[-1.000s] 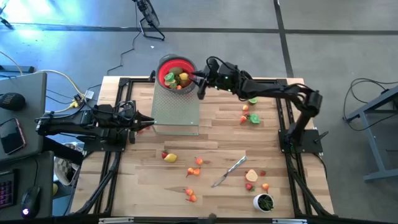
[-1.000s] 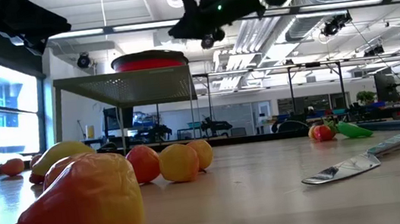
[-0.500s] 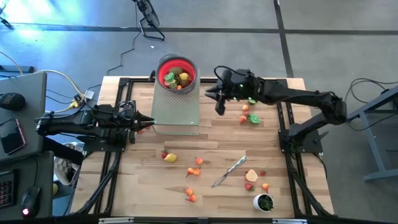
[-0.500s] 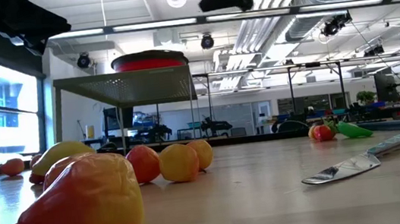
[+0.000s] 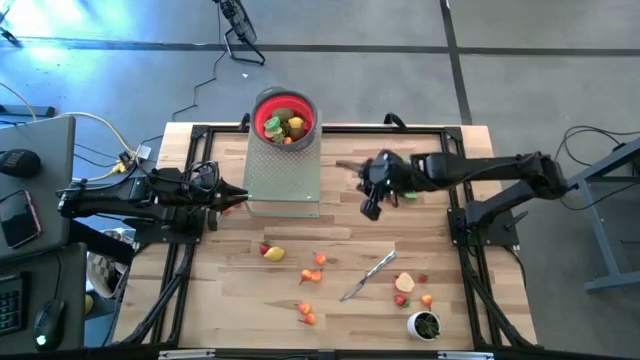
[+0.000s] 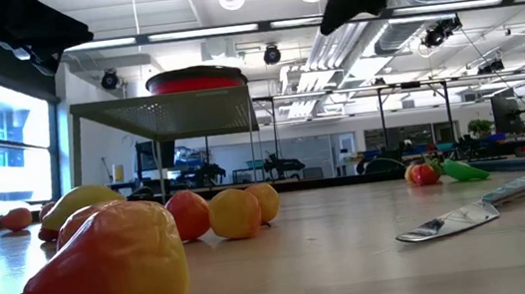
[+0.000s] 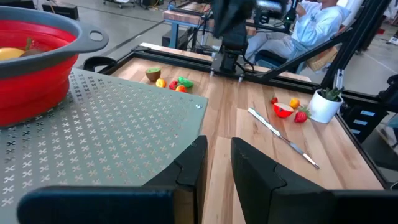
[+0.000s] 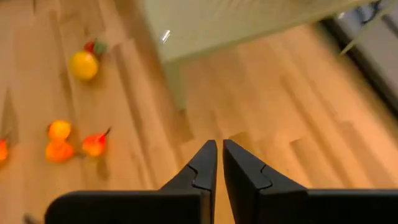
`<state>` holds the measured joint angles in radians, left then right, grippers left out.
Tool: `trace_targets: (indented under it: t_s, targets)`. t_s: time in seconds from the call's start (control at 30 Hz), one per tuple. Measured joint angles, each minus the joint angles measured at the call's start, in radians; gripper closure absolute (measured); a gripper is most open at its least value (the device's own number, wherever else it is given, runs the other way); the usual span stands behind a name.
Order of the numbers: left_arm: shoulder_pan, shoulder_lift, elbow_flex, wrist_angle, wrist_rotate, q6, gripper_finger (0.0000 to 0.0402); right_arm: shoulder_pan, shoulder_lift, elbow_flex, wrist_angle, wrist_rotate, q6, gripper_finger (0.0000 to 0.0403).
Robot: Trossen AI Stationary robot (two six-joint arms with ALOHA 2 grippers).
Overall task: Pick & Place Fruit
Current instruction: Put the half apple into the red strainer on the shelf
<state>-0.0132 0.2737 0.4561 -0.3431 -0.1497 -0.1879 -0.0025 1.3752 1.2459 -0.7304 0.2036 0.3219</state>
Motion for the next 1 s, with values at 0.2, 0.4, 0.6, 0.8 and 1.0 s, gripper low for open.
trace_targets:
  t_s: [0.2, 0.4, 0.6, 0.8, 1.0]
  targets:
    - [0.000, 0.000, 0.000, -0.002, 0.000, -0.052, 0.0334, 0.095, 0.001, -0.055, 0.001, -0.001, 0.041, 0.0394]
    - [0.000, 0.000, 0.000, -0.032, 0.000, -0.079, 0.0334, 0.162, 0.001, -0.135, 0.089, -0.001, 0.044, 0.0395]
    - [0.000, 0.000, 0.000, -0.034, 0.000, -0.079, 0.0334, 0.199, 0.002, -0.213, 0.211, -0.003, 0.050, 0.0396]
    - [0.000, 0.000, 0.000, -0.034, 0.000, -0.079, 0.0334, 0.220, 0.002, -0.244, 0.236, -0.045, 0.150, 0.0394]
    - [0.000, 0.000, 0.000, -0.034, 0.000, -0.079, 0.0334, 0.220, 0.002, -0.245, 0.207, -0.192, 0.308, 0.0398]
